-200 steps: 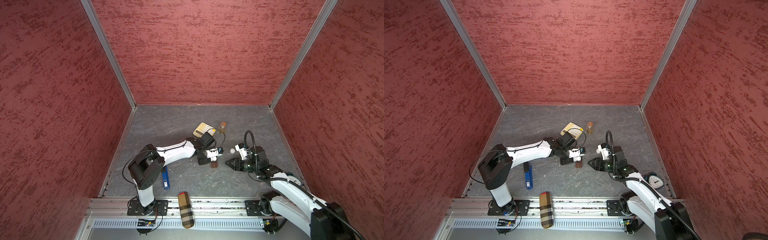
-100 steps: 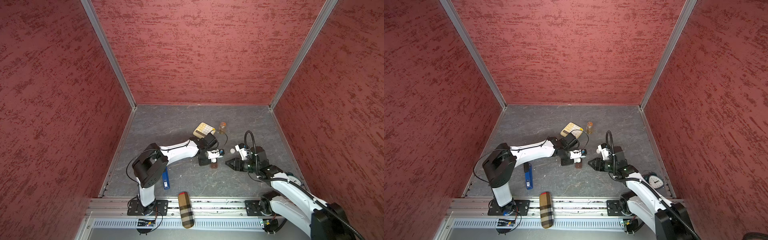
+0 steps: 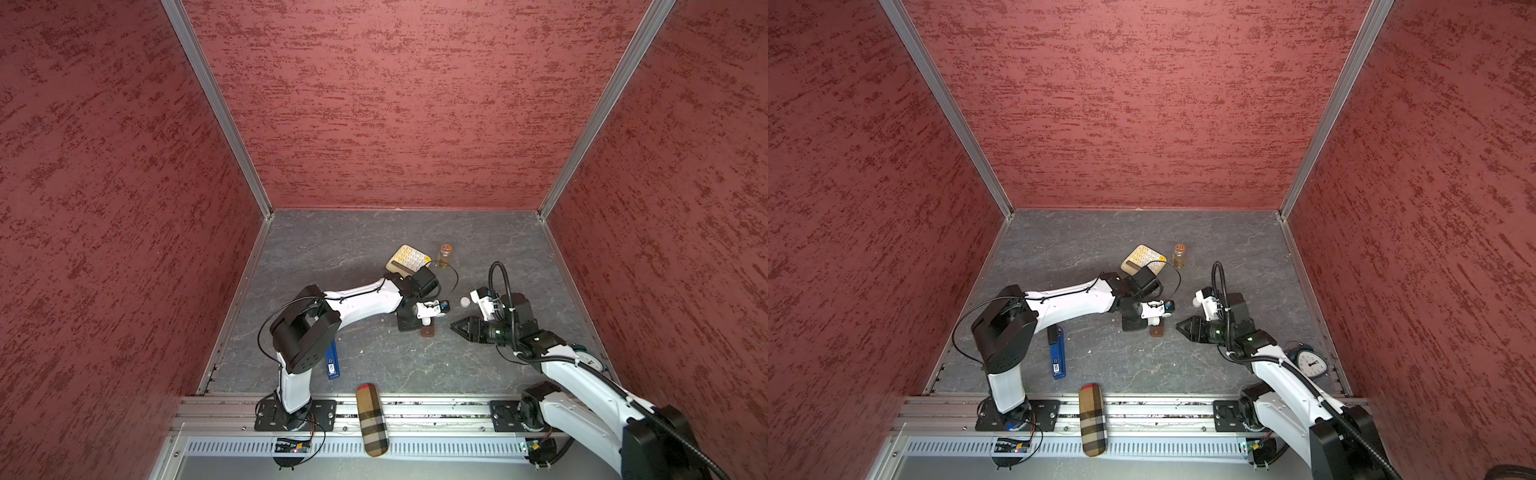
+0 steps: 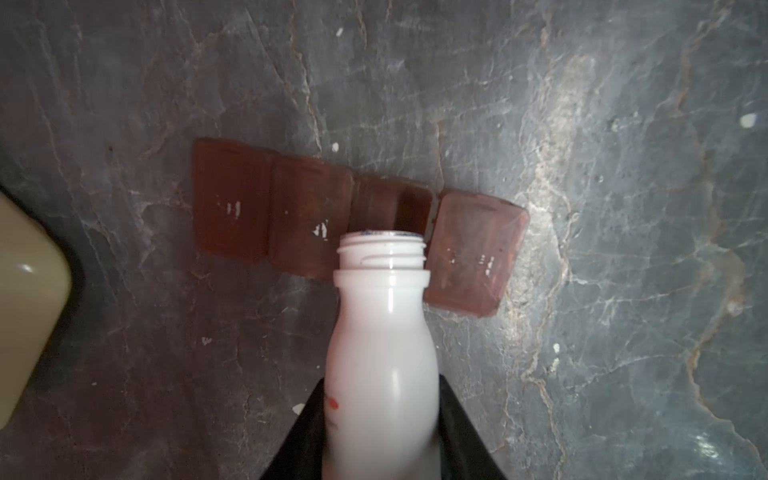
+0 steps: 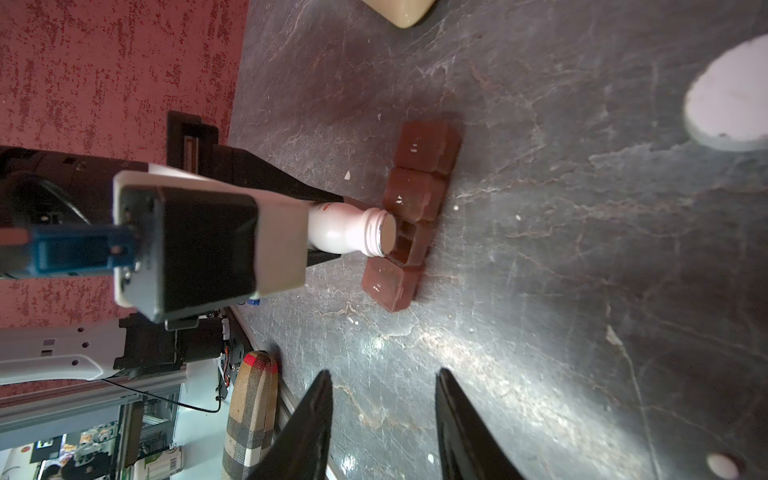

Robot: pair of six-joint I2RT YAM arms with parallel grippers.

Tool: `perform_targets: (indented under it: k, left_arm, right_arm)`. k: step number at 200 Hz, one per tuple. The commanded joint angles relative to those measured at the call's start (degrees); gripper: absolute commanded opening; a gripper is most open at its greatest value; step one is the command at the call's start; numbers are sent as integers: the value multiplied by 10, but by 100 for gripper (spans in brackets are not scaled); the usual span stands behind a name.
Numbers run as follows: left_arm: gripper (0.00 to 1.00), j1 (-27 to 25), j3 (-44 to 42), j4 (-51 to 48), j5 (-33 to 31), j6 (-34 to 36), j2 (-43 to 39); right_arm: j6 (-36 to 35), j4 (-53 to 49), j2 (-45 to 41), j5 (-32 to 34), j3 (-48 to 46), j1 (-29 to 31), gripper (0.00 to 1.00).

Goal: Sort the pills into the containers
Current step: 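Tilt the white bottle mouth down over one organizer compartment with the left gripper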

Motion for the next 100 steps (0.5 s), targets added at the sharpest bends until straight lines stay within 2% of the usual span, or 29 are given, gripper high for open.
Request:
perform_targets:
  k: [1,100]
  left_arm:
    - [0,-5,14,-16,-11,11,8]
    - [0,-18,19,-21,-40,19,7]
  right_arm:
    - [-1,2,-6,-4,-5,-1,42]
    - [-2,2,-5,-2,-6,-1,42]
